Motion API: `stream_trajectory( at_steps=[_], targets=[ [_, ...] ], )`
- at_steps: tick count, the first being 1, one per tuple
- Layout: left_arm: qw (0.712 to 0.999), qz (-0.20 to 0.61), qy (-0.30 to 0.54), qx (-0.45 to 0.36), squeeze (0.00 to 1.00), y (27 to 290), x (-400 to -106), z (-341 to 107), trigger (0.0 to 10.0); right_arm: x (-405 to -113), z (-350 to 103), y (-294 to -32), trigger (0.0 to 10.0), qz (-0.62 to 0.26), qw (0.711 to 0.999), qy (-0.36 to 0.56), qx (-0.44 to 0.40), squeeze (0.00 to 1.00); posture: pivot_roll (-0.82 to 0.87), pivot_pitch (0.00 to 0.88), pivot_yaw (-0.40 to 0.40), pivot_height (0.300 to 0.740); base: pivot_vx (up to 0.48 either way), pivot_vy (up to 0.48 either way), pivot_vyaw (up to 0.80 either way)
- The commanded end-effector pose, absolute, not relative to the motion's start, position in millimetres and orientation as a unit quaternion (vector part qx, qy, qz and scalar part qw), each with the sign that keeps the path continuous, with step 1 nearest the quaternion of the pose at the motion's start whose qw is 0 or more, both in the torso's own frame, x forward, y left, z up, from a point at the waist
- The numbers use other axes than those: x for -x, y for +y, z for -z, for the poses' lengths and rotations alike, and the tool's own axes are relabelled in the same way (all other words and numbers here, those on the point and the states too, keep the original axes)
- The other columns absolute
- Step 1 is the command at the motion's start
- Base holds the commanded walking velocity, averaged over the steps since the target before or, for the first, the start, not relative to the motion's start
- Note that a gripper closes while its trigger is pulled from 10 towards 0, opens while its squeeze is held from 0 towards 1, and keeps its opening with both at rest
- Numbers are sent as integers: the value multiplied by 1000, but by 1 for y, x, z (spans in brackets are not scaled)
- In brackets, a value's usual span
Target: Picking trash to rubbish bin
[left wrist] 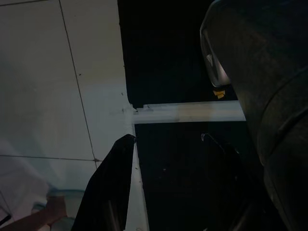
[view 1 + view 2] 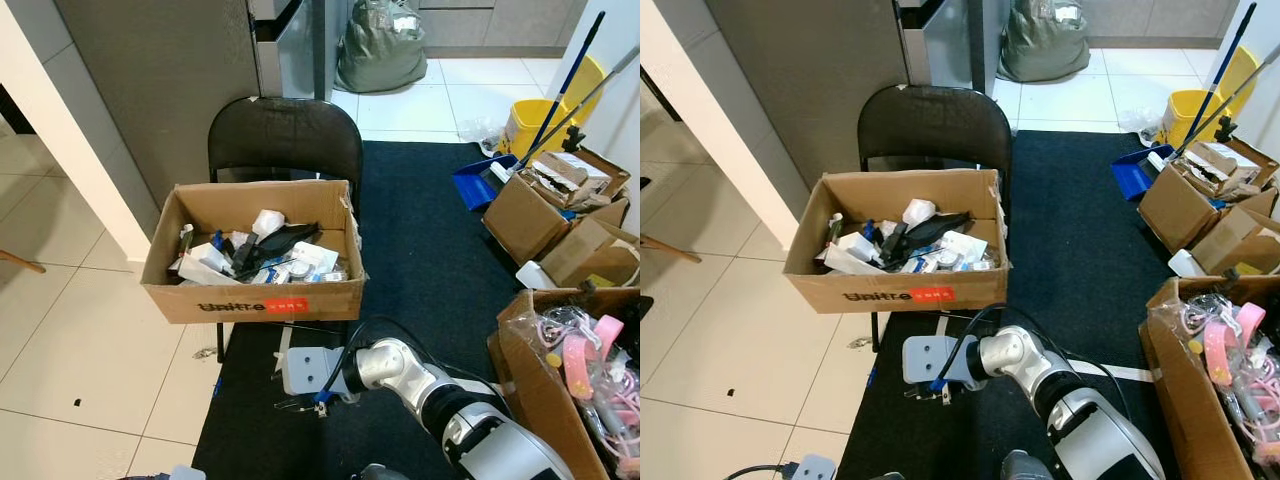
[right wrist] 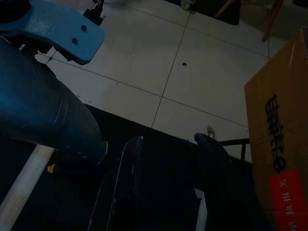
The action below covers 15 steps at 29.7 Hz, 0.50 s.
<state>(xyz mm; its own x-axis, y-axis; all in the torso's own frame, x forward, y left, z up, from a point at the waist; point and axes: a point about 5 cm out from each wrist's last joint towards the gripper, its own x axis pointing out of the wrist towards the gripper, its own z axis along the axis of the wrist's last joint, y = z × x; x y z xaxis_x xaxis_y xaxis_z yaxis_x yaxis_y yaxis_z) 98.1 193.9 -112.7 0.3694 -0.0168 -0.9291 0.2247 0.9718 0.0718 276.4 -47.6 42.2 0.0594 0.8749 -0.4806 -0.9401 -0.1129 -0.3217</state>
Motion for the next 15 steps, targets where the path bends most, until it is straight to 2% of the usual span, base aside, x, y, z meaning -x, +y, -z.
stream_trajectory(
  at_steps=[1, 15],
  targets=[
    [820, 88, 557, -92, 0, 184, -99, 114, 10000, -274, -40, -47, 10000, -687, 661, 56, 296, 0, -41, 86, 53, 740, 0, 0, 0],
    [819, 83, 560, -92, 0, 186, -100, 114, 10000, -275, -41, -47, 10000, -686, 661, 57, 297, 0, -35, 89, 53, 740, 0, 0, 0]
  ],
)
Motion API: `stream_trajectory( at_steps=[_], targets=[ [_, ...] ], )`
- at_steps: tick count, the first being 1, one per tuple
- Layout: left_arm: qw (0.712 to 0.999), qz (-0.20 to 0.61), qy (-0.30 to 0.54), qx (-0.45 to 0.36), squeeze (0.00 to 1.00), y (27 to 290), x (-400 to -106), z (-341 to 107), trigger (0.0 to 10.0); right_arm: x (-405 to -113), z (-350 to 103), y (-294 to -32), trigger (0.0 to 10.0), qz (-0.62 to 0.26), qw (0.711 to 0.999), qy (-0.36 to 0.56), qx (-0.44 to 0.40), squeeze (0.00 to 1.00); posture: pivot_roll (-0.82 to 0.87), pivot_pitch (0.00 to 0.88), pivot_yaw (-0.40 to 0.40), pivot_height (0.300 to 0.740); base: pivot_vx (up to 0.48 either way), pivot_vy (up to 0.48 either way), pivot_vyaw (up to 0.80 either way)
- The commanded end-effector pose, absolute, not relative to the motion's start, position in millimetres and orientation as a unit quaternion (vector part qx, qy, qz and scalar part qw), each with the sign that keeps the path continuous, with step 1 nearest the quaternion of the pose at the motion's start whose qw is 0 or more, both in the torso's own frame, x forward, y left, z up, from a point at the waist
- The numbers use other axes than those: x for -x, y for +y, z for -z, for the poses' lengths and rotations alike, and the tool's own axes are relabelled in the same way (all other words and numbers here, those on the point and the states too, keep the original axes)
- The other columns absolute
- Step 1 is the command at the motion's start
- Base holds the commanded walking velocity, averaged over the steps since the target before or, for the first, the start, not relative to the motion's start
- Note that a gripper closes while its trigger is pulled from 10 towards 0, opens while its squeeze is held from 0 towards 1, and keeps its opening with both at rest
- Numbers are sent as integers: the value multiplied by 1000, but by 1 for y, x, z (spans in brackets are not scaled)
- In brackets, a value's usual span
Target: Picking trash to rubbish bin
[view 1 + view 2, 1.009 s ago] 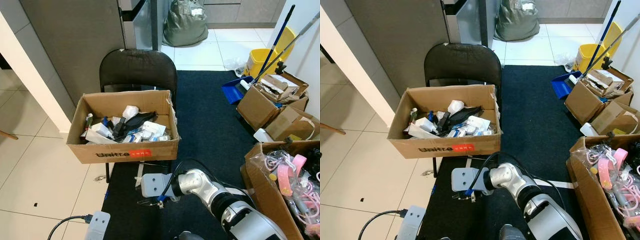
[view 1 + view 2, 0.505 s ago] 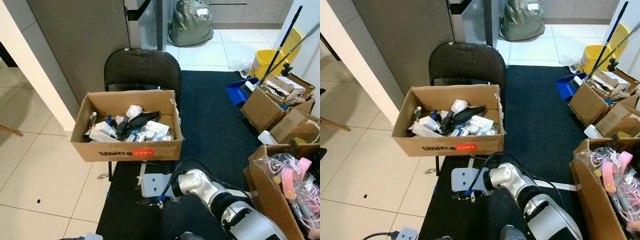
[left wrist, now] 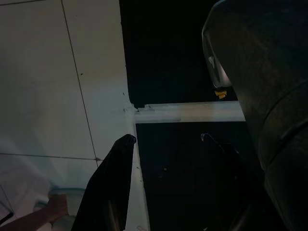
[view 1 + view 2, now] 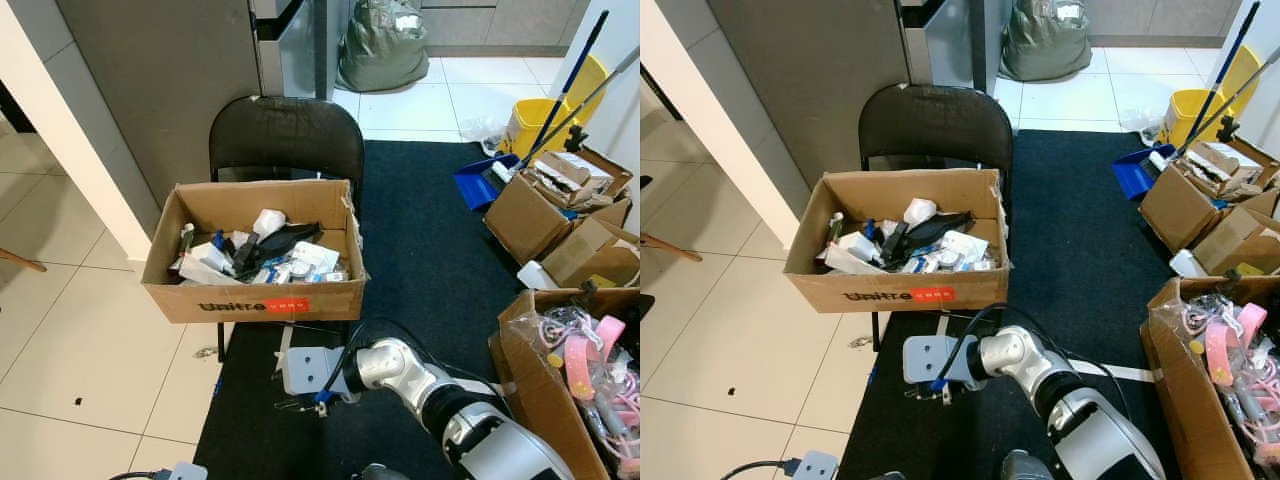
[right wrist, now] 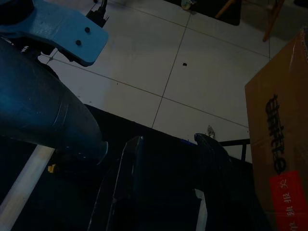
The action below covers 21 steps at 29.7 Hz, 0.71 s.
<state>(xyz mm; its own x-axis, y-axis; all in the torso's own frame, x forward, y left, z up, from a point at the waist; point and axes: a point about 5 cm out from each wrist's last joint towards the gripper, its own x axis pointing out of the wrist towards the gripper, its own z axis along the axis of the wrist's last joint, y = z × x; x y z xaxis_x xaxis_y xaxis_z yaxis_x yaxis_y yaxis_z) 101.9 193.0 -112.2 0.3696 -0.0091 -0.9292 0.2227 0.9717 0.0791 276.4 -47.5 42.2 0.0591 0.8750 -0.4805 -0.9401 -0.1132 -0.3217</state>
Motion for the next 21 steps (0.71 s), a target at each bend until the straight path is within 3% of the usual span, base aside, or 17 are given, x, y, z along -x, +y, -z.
stream_trajectory(
  at_steps=[1, 21],
  targets=[
    [819, 83, 560, -92, 0, 186, -100, 114, 10000, -275, -41, -47, 10000, -686, 661, 57, 297, 0, -35, 89, 53, 740, 0, 0, 0],
    [820, 81, 559, -92, 0, 193, -101, 112, 10000, -275, -41, -47, 10000, -686, 661, 57, 297, 0, -39, 87, 53, 740, 0, 0, 0]
  ],
)
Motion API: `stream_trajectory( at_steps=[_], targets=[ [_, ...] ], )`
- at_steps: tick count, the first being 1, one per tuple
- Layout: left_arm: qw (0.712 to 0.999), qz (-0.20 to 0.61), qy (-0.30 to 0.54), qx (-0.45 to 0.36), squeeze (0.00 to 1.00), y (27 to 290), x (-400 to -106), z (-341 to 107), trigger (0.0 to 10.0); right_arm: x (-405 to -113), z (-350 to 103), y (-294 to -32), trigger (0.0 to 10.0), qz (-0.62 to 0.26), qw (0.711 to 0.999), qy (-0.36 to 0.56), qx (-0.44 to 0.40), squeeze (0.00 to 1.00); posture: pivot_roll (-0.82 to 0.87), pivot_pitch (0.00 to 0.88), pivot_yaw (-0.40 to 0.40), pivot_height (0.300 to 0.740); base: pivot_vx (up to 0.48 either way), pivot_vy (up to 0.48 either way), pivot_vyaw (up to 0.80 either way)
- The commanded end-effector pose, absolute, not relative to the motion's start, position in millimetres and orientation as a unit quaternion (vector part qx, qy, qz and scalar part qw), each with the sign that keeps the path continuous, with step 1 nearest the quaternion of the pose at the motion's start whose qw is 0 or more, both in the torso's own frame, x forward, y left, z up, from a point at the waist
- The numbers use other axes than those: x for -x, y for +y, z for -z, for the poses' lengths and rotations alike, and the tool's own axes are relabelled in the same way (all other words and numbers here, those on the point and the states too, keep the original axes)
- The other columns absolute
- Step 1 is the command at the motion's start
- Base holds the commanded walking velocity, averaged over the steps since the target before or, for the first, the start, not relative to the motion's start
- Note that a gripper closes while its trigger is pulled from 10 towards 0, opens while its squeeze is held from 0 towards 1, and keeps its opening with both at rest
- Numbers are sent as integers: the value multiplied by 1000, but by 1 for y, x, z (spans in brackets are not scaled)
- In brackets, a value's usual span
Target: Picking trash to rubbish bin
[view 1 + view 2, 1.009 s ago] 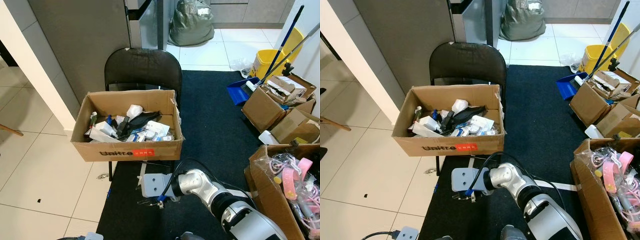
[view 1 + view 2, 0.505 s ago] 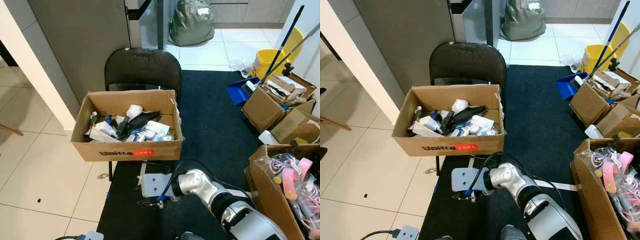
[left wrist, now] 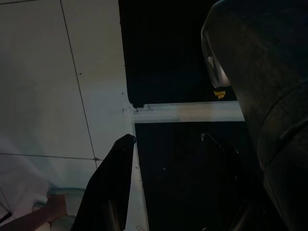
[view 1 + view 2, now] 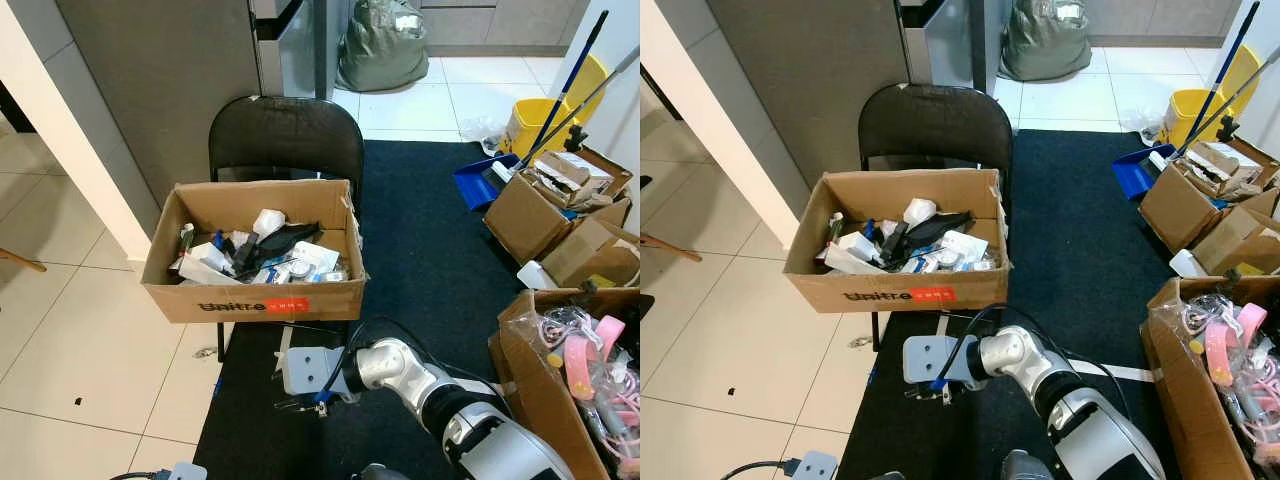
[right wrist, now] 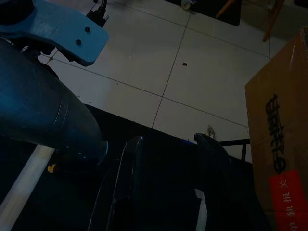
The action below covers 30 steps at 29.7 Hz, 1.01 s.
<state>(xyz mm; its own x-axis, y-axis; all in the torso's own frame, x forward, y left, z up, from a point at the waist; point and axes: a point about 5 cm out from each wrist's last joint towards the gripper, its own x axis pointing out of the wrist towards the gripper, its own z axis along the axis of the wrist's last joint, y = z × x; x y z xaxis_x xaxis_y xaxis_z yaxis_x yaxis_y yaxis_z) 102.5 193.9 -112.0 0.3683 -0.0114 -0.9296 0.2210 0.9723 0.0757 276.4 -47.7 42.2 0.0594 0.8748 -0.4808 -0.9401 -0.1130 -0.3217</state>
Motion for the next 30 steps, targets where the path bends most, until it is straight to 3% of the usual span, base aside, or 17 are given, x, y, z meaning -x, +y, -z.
stream_trajectory(
  at_steps=[1, 19, 27, 30],
  targets=[
    [824, 85, 553, -90, 0, 184, -109, 111, 10000, -275, -41, -47, 10000, -686, 661, 57, 297, 0, -37, 87, 52, 740, 0, 0, 0],
    [837, 98, 533, -81, 0, 155, -133, 107, 10000, -274, -40, -48, 10000, -688, 660, 55, 296, 0, -32, 93, 48, 740, 0, 0, 0],
    [836, 98, 533, -83, 0, 157, -132, 107, 10000, -272, -39, -48, 10000, -689, 660, 54, 295, 0, -27, 95, 48, 740, 0, 0, 0],
    [830, 90, 544, -86, 0, 177, -114, 111, 10000, -270, -38, -49, 10000, -691, 659, 52, 294, 0, -23, 100, 45, 740, 0, 0, 0]
  ],
)
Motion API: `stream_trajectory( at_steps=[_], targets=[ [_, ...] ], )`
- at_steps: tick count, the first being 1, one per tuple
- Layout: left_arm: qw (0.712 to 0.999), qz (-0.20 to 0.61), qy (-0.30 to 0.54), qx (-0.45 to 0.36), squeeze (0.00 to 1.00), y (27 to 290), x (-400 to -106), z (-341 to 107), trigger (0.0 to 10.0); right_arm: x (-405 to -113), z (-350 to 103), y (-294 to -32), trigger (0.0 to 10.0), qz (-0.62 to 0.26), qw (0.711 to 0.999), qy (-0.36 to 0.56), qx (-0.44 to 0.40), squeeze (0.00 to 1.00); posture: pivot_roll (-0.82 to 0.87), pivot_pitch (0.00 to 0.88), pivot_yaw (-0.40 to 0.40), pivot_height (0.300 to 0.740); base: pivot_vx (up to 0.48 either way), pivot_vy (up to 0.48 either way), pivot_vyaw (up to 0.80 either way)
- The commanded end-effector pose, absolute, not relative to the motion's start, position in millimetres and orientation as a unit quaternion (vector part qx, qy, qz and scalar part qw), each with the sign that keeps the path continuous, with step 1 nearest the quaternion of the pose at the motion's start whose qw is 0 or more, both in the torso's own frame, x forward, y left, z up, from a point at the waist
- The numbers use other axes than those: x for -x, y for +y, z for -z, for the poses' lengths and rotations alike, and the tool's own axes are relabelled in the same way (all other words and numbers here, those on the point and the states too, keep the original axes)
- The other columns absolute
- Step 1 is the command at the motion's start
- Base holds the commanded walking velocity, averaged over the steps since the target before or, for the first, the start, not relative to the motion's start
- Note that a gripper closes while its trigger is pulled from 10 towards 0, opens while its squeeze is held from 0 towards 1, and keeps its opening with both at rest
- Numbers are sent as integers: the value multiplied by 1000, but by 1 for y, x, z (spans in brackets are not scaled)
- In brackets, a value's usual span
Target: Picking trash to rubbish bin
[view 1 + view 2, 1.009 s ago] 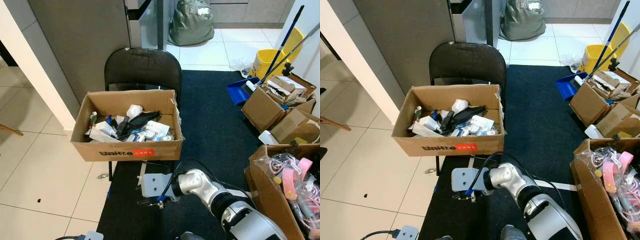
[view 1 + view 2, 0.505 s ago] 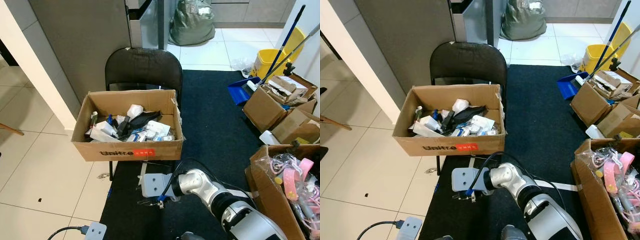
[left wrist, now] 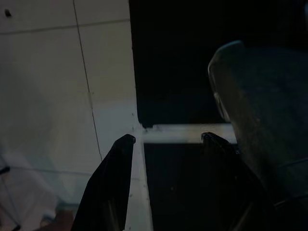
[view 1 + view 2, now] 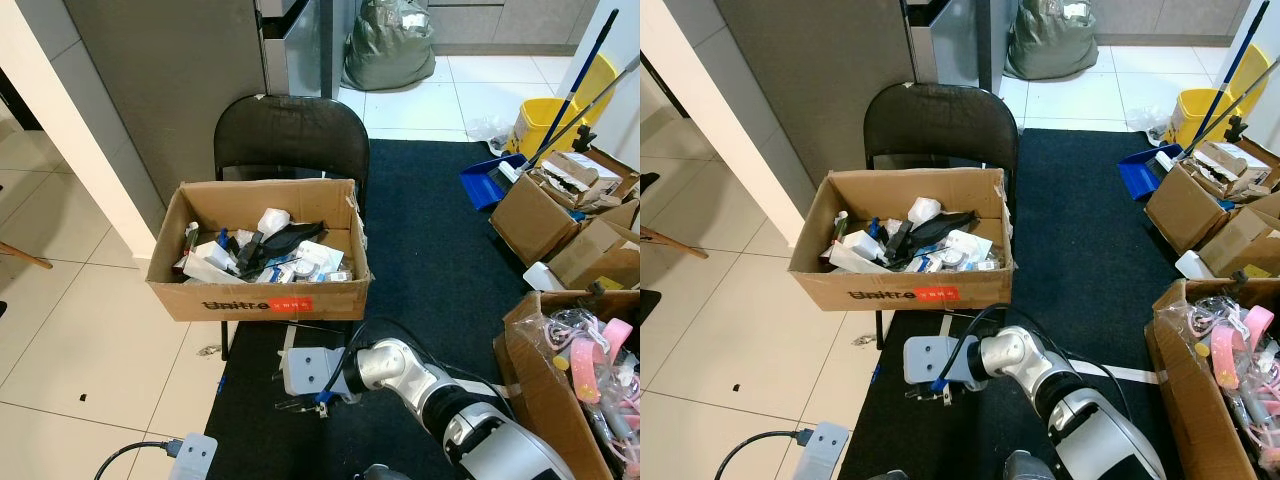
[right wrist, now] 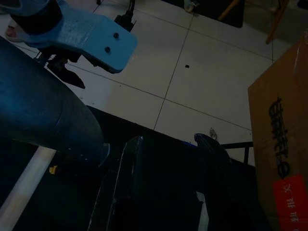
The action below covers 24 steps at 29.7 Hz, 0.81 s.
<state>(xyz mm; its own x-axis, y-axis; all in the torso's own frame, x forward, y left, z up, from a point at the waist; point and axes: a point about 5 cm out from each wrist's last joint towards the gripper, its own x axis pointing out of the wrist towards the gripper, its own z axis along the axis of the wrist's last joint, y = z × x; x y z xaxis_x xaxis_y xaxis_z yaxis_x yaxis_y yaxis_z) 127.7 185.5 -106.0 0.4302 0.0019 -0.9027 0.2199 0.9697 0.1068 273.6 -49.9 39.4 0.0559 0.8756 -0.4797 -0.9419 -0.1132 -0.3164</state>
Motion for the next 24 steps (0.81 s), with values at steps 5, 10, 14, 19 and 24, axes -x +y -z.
stream_trajectory(
  at_steps=[5, 10, 14, 19, 24],
  targets=[
    [817, 78, 565, -91, 0, 209, -80, 113, 10000, -268, -37, -52, 10000, -692, 658, 50, 292, 0, -13, 107, 44, 740, 0, 0, 0],
    [809, 73, 576, -92, 0, 217, -62, 115, 10000, -267, -36, -54, 10000, -693, 658, 49, 291, 0, -3, 118, 45, 740, 0, 0, 0],
    [807, 74, 579, -93, 0, 210, -60, 116, 10000, -266, -36, -55, 10000, -694, 658, 47, 288, 0, 9, 130, 45, 740, 0, 0, 0],
    [808, 73, 578, -90, 0, 208, -61, 117, 10000, -263, -35, -55, 10000, -696, 657, 43, 285, 0, 40, 144, 49, 740, 0, 0, 0],
    [805, 74, 581, -93, 0, 208, -58, 117, 10000, -261, -35, -53, 10000, -699, 656, 38, 281, 0, 55, 153, 59, 740, 0, 0, 0]
  ],
)
